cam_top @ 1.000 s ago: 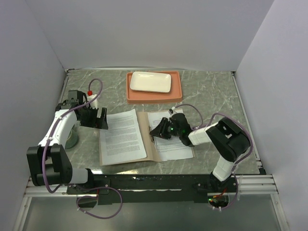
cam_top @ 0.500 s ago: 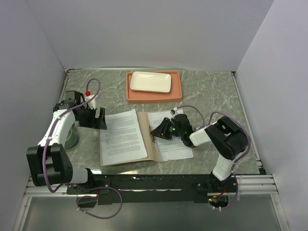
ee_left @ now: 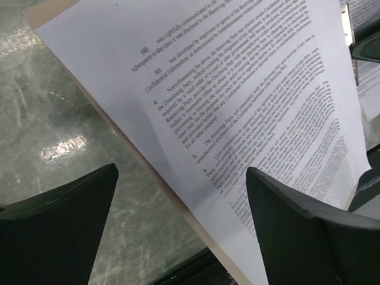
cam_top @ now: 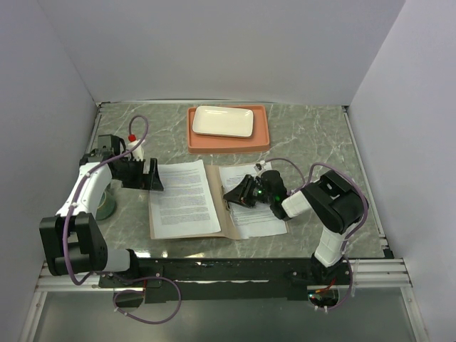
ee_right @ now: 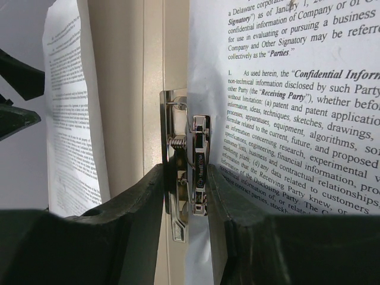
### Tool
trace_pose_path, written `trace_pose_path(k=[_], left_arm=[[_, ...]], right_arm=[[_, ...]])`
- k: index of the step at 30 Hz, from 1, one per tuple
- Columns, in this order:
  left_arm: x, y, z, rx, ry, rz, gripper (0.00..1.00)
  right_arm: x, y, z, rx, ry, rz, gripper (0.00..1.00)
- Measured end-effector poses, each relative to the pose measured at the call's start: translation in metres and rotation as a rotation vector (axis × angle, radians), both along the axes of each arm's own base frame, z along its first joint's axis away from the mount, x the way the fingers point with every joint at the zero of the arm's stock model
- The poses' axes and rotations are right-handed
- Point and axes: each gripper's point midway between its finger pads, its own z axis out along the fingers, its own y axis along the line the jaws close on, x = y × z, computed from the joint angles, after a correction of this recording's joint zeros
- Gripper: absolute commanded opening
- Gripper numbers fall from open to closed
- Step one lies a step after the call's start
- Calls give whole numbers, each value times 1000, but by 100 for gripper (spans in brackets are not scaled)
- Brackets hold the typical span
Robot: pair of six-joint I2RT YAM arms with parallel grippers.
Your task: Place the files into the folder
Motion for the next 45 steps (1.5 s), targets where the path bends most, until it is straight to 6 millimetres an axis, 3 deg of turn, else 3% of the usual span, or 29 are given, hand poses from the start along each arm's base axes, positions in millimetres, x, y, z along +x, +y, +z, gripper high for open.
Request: trace_pose_path(k=[13, 23, 33, 38, 45], left_arm=[[3, -51, 6, -59, 0, -83, 96], [31, -66, 62, -98, -115, -109, 96], [18, -72, 64, -138, -79, -114, 96], [15, -76, 67, -154, -69, -124, 96], [17, -96, 86, -192, -86, -164, 96]], right_arm=[[-4, -5, -1, 16, 27, -9, 0], [-1, -7, 3, -144, 29, -31, 0], [-4, -4, -1, -259, 31, -30, 6], [-3, 9, -1, -296, 36, -16, 19], [-4, 47, -2, -338, 41, 37, 33]])
